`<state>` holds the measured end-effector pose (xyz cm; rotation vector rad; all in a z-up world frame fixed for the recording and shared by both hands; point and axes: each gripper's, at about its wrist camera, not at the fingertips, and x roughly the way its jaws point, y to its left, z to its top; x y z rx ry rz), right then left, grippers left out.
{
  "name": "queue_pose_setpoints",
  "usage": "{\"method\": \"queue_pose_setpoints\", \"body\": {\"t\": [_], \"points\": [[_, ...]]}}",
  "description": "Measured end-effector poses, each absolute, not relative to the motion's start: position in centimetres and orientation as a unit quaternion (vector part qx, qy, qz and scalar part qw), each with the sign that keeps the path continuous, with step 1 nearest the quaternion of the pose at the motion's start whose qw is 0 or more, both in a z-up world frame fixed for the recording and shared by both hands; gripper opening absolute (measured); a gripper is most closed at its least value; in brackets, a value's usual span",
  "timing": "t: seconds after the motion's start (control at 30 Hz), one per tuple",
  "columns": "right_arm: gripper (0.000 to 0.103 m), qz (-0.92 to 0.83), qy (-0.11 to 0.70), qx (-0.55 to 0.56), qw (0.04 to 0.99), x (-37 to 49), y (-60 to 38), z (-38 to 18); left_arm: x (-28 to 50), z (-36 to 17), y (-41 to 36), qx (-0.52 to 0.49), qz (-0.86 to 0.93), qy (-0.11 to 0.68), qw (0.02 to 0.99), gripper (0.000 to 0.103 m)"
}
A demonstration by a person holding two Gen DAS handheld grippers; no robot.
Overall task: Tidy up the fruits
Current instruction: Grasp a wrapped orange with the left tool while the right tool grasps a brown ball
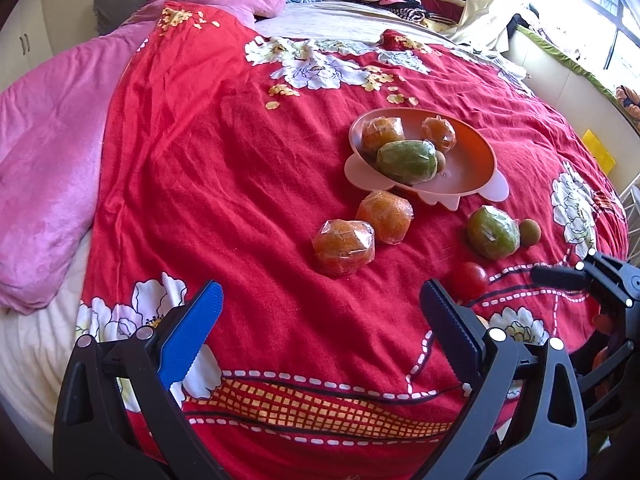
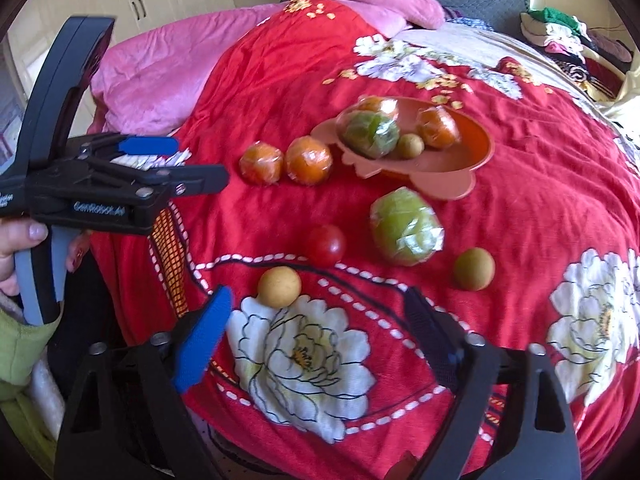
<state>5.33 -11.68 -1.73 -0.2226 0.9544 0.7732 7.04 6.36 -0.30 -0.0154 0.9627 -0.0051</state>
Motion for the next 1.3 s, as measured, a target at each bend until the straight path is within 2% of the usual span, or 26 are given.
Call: {"method": "queue_pose_setpoints", "body": {"t": [0.07,0.13,0.23,0.37,0.57,1.1,1.2,1.3], "points": [[0.069,0.368,0.448,-0.108,0.807,5.2,-11.3,-2.0,7.3,-0.5,6.4,-0.008,-0.007,0.466,0.885,0.088],[0.056,0.375,0.450,-0.112,0.802,5.1,-10.8,-2.3,7.6,-0.8,6.5,-0.008,-0.010,0.469,0.883,0.085],[0.046,0.381,0.453,-0.116,0.798,5.2,-10.3,-2.7,8.0,-1.2,6.6,-0.010,-0.014,0.474,0.881,0.079],[0.037,0.385,0.455,-0.118,0.794,5.3,-9.8,-3.0,8.5,-1.5,6.8,-0.016,-0.025,0.477,0.879,0.068],[0.026,0.390,0.457,-0.130,0.789,5.4,-9.0,-3.6,9.4,-1.8,6.7,-0.019,-0.037,0.481,0.876,0.062],[0.025,0.397,0.460,-0.116,0.786,5.9,-9.3,-3.4,12.2,-3.9,6.3,-0.011,-0.058,0.499,0.865,0.042],[0.025,0.398,0.459,-0.110,0.787,6.0,-9.4,-3.1,12.4,-4.0,6.4,-0.016,-0.067,0.501,0.863,0.036],[0.025,0.398,0.455,-0.103,0.790,6.2,-9.7,-2.5,12.3,-3.7,6.8,-0.029,-0.073,0.500,0.862,0.035]]}}
